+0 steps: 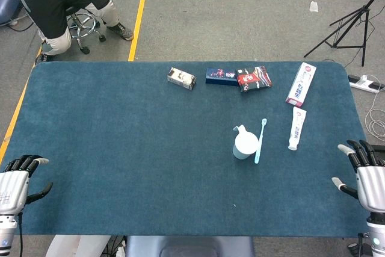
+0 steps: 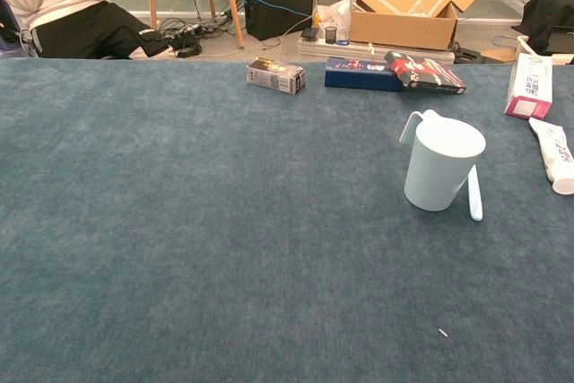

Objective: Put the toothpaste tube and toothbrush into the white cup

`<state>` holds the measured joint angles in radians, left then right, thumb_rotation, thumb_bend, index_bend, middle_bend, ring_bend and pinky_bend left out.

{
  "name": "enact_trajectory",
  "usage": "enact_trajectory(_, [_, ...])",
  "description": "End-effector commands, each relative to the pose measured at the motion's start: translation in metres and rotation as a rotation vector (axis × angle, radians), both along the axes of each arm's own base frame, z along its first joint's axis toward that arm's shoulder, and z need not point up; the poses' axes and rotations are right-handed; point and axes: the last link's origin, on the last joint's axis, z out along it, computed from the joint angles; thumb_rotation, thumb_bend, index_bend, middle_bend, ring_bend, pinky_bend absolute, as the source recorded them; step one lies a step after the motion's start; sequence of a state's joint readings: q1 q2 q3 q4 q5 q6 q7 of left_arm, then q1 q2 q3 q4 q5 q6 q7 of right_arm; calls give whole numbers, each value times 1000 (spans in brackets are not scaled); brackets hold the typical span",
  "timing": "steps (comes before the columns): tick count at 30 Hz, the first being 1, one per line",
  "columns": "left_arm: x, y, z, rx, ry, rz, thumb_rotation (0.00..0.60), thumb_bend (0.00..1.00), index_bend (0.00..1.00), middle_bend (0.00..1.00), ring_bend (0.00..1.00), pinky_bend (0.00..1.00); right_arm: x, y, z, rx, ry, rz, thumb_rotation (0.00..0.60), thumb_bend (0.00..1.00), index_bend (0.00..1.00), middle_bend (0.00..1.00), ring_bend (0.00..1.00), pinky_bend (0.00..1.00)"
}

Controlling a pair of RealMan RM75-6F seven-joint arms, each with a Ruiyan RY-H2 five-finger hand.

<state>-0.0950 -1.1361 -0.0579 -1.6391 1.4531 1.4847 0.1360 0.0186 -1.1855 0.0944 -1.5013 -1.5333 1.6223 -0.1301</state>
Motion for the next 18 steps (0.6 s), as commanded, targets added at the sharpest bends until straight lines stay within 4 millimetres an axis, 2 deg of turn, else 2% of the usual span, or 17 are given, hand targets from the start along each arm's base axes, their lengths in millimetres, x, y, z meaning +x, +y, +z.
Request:
enact_trajectory(1, [0,0,1,6,0,1,600,219,329,300,213,256,-1,-1,-1,5,3,-6,600,7,290,221,141,407])
enact_trajectory(8, [0,1,5,22,-8,3,600,219,329,300,213,257,0,-4,-1,28,-5,0,600,7,290,221,141,407])
enact_trajectory(13, [-2,1,8,34,-11,16,600,219,330,300,213,257,0,-18,12,35,47,-1,600,7,290,251,144,438])
enact_trajectory(15, [0,-1,8,34,-14,5,600,219,330,300,213,257,3,-25,19,44,91,4,600,7,290,295,177,479])
enact_trajectory(18, [3,-2,7,31,-12,-10,600,219,330,300,213,257,8,-37,32,66,152,10,600,7,290,412,326,604])
